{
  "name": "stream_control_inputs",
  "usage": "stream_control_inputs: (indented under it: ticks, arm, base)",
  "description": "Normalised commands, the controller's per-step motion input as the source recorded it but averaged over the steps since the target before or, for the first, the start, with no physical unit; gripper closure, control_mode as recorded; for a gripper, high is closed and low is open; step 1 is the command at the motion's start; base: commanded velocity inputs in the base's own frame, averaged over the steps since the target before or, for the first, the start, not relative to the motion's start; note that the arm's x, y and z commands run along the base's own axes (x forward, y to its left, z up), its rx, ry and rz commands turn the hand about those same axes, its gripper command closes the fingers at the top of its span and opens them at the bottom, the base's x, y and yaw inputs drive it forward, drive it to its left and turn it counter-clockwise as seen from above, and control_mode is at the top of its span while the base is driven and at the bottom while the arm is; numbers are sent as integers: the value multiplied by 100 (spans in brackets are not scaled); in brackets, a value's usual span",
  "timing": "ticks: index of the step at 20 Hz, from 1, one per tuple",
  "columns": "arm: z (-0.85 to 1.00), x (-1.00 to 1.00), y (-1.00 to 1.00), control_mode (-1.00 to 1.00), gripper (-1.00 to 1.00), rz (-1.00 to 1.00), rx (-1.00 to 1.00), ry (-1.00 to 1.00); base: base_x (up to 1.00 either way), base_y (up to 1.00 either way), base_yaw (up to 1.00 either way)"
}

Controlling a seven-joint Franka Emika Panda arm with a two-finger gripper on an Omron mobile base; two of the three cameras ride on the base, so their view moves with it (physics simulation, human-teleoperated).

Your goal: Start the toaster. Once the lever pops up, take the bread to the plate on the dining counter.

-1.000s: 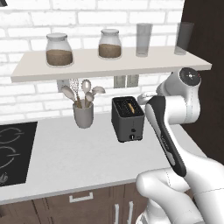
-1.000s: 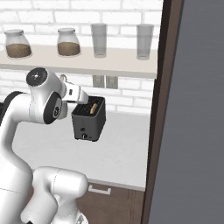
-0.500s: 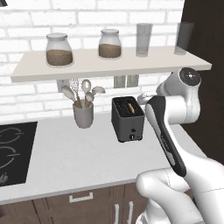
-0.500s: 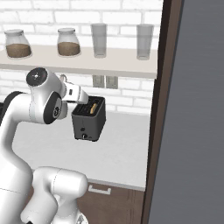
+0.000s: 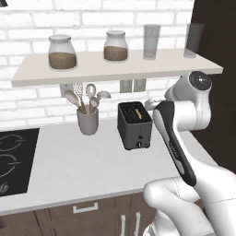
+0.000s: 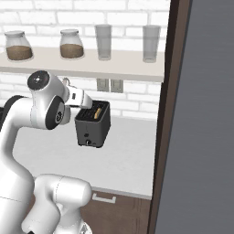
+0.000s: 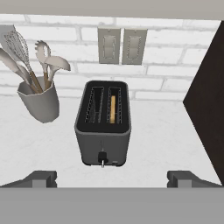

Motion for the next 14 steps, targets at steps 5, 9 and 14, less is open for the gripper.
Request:
stream_control_inputs:
  ticks: [5, 9, 14]
  arm:
    - [0, 0, 0, -100, -100, 0, 0, 0]
    - [0, 0, 0, -100, -100, 0, 0, 0]
    - [0, 0, 0, -100, -100, 0, 0, 0]
  base:
    - [0, 0, 0]
    - [0, 0, 0]
    - [0, 0, 0]
